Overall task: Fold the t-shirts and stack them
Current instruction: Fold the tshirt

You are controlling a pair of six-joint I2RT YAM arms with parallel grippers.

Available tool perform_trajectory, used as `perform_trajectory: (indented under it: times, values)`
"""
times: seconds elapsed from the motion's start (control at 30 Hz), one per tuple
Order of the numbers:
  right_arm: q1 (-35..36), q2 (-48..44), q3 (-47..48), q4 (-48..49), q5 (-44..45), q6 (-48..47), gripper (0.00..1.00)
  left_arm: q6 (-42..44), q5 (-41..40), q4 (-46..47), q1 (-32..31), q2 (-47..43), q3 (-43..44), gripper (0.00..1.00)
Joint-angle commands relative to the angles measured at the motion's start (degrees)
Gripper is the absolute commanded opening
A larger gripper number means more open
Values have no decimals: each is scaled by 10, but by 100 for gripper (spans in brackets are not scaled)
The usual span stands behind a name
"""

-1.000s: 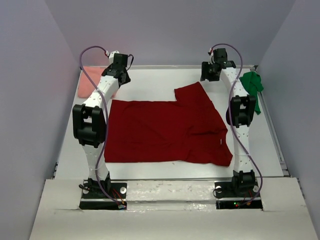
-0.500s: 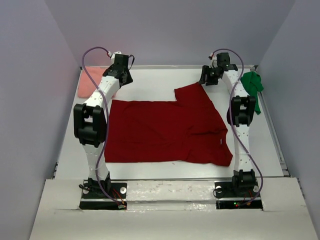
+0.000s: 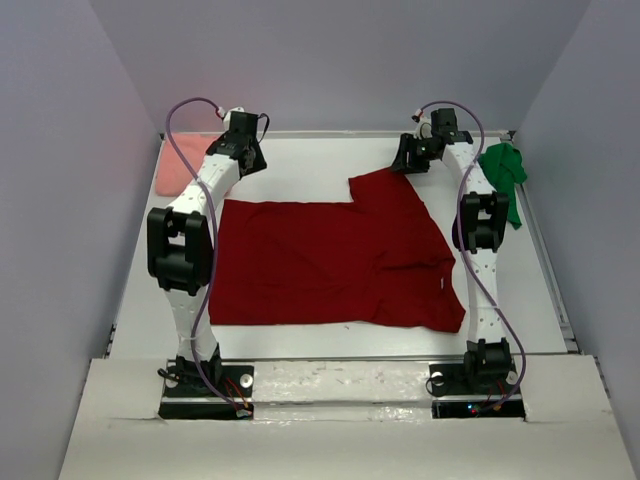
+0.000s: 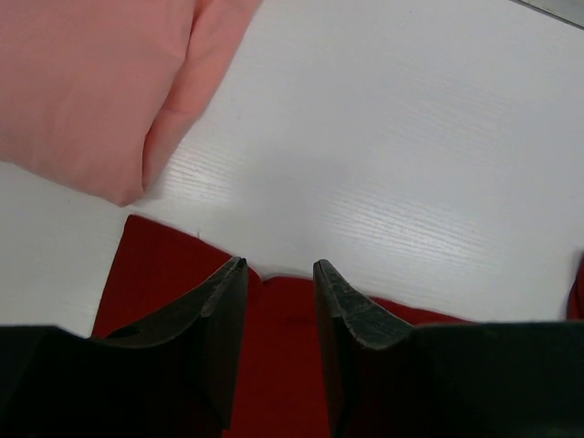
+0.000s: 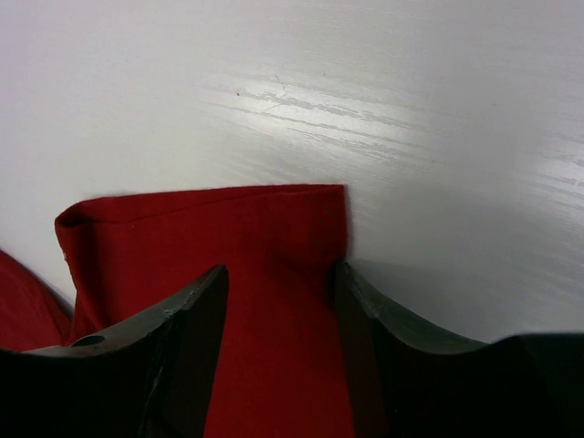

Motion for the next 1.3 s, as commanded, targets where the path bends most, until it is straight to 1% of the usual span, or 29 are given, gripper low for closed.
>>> perform_trajectory:
  times: [0.0, 0.03, 0.07, 0.13, 0.17, 0.2, 0.3, 0.37, 0.47, 0.53, 0.57, 0.6, 0.63, 0.67, 0.73, 0.77, 0.83, 0.9, 0.97, 1.07, 1.17, 1.27]
  values:
    - [2, 6, 31, 29, -10, -5, 54, 2, -1, 8, -1, -53, -17, 45]
    - [2, 6, 32, 29, 2, -6, 52, 2, -3, 9, -1, -56, -20, 45]
    - [2, 7, 31, 30, 0, -7, 48, 4, -6, 9, -1, -62, -23, 45]
    - [2, 11, 29, 33, 4, -5, 43, 9, -10, 9, -1, -72, -29, 45]
    - [2, 11, 29, 34, 3, -4, 38, 9, -13, 9, -1, -72, -31, 45]
    - [2, 14, 29, 36, 2, -4, 26, 11, -16, 7, -1, -78, -34, 45]
    - [2, 12, 27, 40, 14, -1, 6, 11, -16, 6, -1, -94, -44, 45]
    - [2, 9, 25, 44, 27, 1, 1, 12, -16, 4, -2, -103, -52, 45]
    - [2, 7, 26, 47, 30, 3, 0, 10, -39, -15, -2, -112, -58, 45]
    - [2, 7, 25, 47, 33, 1, 0, -2, -79, -48, 0, -95, -34, 44]
    - [2, 6, 22, 46, 34, -1, 0, -6, -99, -72, -1, -82, -19, 42]
    - [2, 6, 22, 46, 35, -4, 0, -7, -139, -113, -1, -54, 11, 37]
    - [2, 5, 20, 47, 41, -4, 0, -6, -159, -130, 0, -38, 28, 37]
    - [2, 2, 18, 47, 42, -4, 0, -8, -192, -173, 1, -6, 44, 37]
    - [2, -1, 17, 47, 42, -7, 0, -12, -209, -200, 8, 18, 76, 37]
    - [2, -6, 15, 46, 44, -7, 0, -14, -207, -203, 12, 28, 76, 37]
    - [2, -12, 13, 47, 45, -8, 0, -14, -164, -193, 32, 30, 67, 39]
    - [2, -19, 13, 46, 43, -8, 0, -8, -135, -181, 44, 37, 66, 43]
    - [2, -24, 11, 46, 40, -10, 0, -7, -137, -190, 58, 53, 91, 48]
    - [2, -29, 8, 46, 33, -9, 0, 0, -149, -219, 66, 98, 129, 48]
    - [2, -33, 5, 47, 28, -6, 0, 2, -161, -221, 69, 116, 139, 48]
    - [2, -36, 3, 46, 28, -6, 0, 9, -139, -209, 72, 126, 134, 48]
